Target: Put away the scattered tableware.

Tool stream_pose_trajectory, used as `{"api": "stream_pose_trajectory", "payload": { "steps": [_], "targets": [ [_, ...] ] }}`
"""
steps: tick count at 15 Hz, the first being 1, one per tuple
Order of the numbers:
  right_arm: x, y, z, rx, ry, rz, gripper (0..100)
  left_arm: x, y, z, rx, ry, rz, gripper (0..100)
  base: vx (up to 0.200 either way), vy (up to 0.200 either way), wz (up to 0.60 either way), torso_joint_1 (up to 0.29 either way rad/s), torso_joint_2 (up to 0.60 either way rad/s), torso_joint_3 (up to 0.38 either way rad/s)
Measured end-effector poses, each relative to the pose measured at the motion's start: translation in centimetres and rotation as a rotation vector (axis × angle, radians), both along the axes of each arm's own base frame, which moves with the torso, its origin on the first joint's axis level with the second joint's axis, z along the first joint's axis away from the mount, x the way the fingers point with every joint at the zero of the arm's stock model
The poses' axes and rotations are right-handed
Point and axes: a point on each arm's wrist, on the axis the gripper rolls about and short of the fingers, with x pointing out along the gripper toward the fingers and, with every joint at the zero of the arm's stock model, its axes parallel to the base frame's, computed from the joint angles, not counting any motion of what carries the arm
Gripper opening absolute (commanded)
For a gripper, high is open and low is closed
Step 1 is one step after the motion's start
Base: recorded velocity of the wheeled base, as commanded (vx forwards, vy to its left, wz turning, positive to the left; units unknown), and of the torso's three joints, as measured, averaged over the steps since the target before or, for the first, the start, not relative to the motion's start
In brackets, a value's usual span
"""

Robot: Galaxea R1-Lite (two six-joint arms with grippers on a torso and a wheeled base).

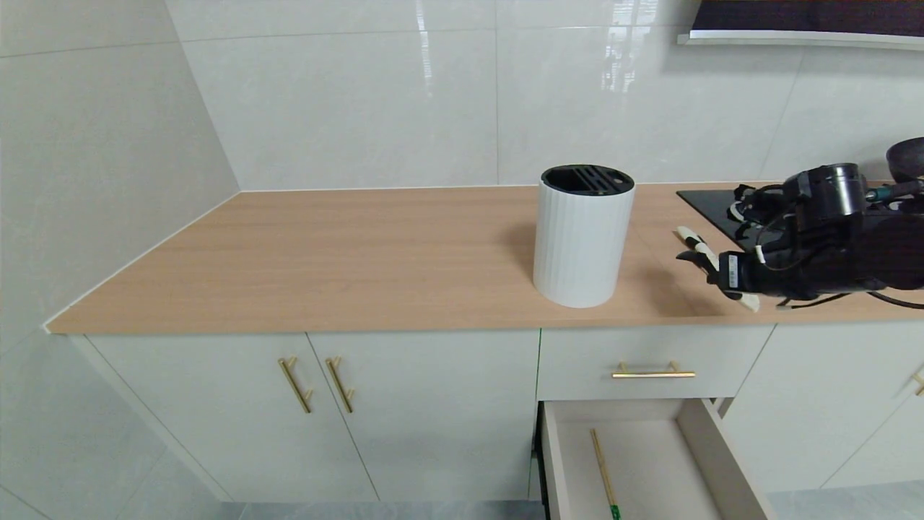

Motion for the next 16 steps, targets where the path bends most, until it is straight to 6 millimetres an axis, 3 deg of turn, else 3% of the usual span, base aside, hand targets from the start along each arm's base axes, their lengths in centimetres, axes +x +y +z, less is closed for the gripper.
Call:
{"api": "stream_pose_trajectory", "payload": {
  "steps": [5, 7, 11, 16],
  "targets": [
    [-8.4, 0.3, -0.8, 0.006, 0.072, 0.014, 0, 0.0, 0.0, 0.0, 0.0, 0.0, 0.0, 100, 0.0, 0.0, 0.0, 0.0, 0.0, 0.0],
    [-10.5, 1.4, -1.2, 0.004, 0.05, 0.058, 0, 0.0, 0.0, 0.0, 0.0, 0.0, 0.0, 100, 0.0, 0.0, 0.0, -0.105, 0.2, 0.127],
    [-12.0, 1.9, -1.9, 0.002, 0.034, 0.09, 0, 0.0, 0.0, 0.0, 0.0, -0.001, 0.0, 100, 0.0, 0.0, 0.0, -0.204, 0.45, 0.244],
    [-11.9, 2.0, -2.7, -0.003, 0.065, 0.097, 0, 0.0, 0.0, 0.0, 0.0, 0.0, 0.0, 100, 0.0, 0.0, 0.0, -0.217, 0.49, 0.274]
  ]
}}
